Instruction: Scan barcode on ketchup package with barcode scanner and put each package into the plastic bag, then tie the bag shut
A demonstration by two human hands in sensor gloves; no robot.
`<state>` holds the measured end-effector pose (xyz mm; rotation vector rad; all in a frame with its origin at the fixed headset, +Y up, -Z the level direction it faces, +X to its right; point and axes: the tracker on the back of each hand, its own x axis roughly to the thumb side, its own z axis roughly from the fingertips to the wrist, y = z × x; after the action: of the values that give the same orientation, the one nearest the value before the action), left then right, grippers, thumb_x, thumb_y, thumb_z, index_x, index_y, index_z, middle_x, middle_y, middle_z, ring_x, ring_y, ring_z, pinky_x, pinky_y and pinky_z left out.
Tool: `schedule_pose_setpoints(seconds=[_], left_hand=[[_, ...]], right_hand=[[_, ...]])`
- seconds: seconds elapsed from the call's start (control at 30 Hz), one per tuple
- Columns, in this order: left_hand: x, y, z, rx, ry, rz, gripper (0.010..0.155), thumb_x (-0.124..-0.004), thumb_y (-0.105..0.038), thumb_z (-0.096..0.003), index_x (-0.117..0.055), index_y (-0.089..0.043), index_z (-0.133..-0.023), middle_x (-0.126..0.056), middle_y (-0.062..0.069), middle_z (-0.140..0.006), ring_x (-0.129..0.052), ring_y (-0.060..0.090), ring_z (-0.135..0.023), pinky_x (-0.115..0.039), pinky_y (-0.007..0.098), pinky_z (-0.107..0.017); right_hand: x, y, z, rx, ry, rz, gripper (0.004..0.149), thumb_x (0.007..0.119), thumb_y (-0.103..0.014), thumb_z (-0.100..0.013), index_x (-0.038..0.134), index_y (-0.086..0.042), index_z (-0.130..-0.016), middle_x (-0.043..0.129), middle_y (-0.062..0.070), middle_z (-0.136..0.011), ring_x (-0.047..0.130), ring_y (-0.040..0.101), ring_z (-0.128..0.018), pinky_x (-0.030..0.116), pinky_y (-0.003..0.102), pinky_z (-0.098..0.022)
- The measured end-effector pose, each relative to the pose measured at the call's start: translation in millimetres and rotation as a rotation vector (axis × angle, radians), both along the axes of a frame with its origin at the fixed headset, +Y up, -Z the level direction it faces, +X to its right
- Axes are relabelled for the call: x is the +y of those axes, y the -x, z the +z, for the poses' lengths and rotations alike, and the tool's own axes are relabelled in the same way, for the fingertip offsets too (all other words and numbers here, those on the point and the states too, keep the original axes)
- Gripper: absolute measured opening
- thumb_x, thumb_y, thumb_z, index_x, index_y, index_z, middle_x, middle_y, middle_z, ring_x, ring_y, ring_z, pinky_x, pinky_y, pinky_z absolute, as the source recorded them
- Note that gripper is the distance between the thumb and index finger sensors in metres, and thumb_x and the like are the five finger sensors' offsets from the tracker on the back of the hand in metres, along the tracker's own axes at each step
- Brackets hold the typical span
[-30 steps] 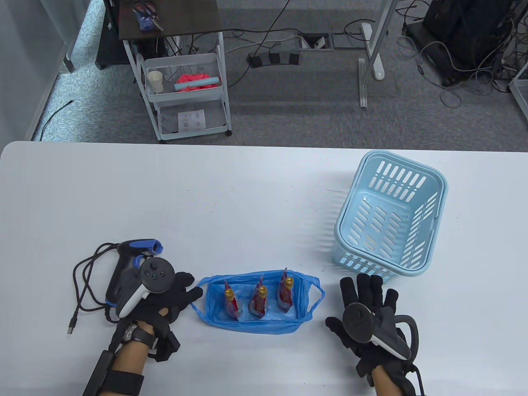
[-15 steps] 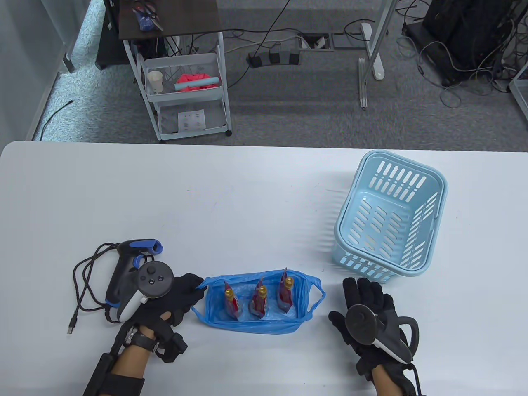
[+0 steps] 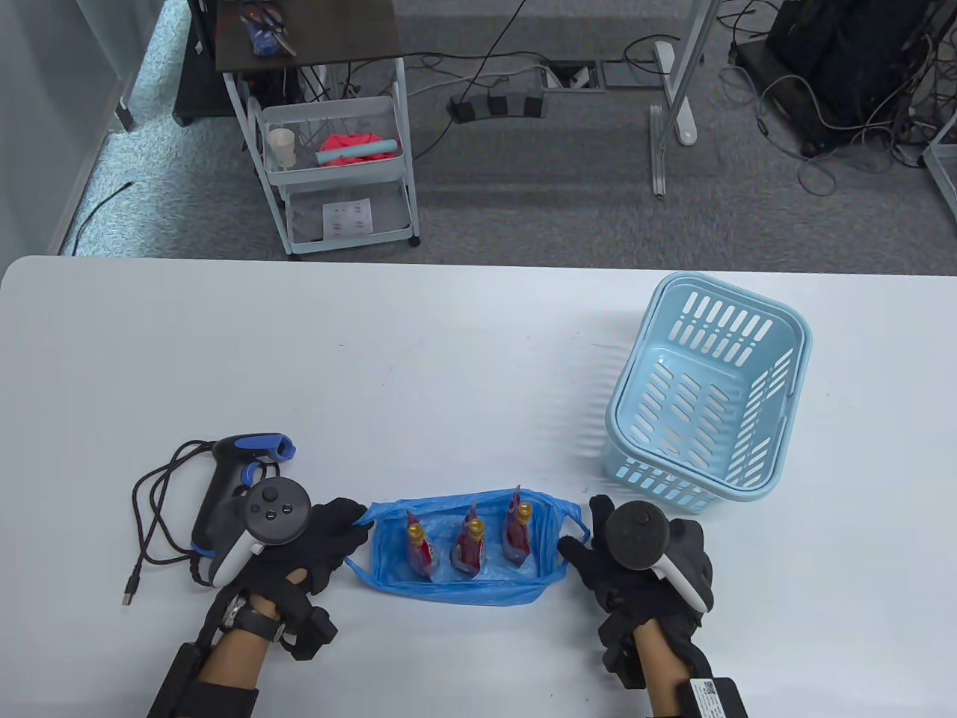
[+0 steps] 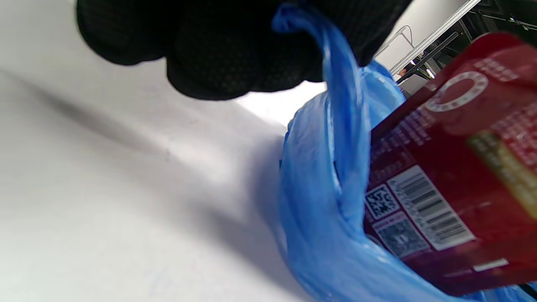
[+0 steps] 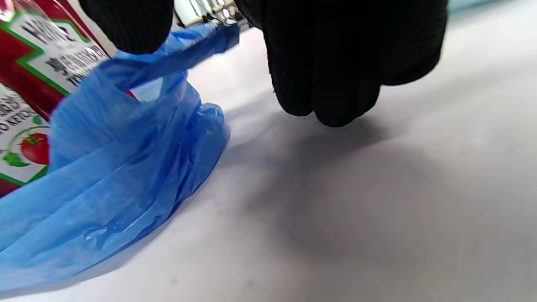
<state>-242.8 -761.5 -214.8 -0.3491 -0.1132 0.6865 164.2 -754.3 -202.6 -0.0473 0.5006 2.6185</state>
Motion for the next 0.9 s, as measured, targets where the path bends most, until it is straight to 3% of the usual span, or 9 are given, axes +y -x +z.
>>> schedule_pose_setpoints(seconds=[0.07,0.23,0.5,0.73,0.9], left_hand=[[0,2,-1,0.009,0.006,0.019,0.042,-0.078,-0.041,-0.0474,-0.084,-0.023,-0.086,-0.093,-0.003,-0.071,-0.100,0.022,-0.048,-0.084,0.044,-0.046],[1,5,-1,0.020,0.001,0.026,0.043,-0.078,-0.041,-0.0475,-0.084,-0.023,-0.086,-0.093,-0.003,-0.071,-0.100,0.022,-0.048,-0.084,0.044,-0.046],[13,13,1,0.042,-0.035,0.078,0.043,-0.078,-0.041,-0.0475,-0.083,-0.023,-0.086,-0.093,-0.003,-0.071,-0.100,0.022,-0.048,-0.084,0.044,-0.046],[33,19,4,0.062,-0.105,0.127,0.043,-0.078,-0.041,-0.0475,-0.083,-0.023,-0.087,-0.093,-0.002,-0.071,-0.100,0.022,-0.048,-0.084,0.044,-0.046],[53,18,8,0.059,-0.179,0.162,0.044,-0.078,-0.041,-0.0475,-0.083,-0.023,-0.087,-0.093,-0.003,-0.071,-0.100,0.021,-0.048,-0.084,0.044,-0.046]], right_hand=[[-4,2,-3,-0.027,0.013,-0.034,0.079,0.070,-0.047,-0.055,0.038,-0.001,-0.110,0.082,0.022,-0.089,0.087,0.043,-0.072,0.073,0.053,-0.054],[-2,4,0,-0.064,-0.109,-0.129,0.063,0.077,-0.025,-0.053,0.050,-0.005,-0.107,0.091,0.008,-0.073,0.092,0.034,-0.061,0.077,0.049,-0.048],[36,7,9,-0.047,-0.267,-0.279,0.055,0.076,-0.024,-0.054,0.059,-0.009,-0.104,0.094,0.007,-0.064,0.094,0.032,-0.054,0.078,0.048,-0.044],[84,21,12,0.036,-0.384,-0.270,0.049,0.076,-0.025,-0.055,0.067,-0.011,-0.101,0.094,0.007,-0.061,0.094,0.031,-0.053,0.078,0.048,-0.044],[106,26,10,0.067,-0.418,-0.260,0.045,0.078,-0.026,-0.055,0.073,-0.013,-0.097,0.094,0.006,-0.061,0.094,0.032,-0.054,0.078,0.048,-0.044]])
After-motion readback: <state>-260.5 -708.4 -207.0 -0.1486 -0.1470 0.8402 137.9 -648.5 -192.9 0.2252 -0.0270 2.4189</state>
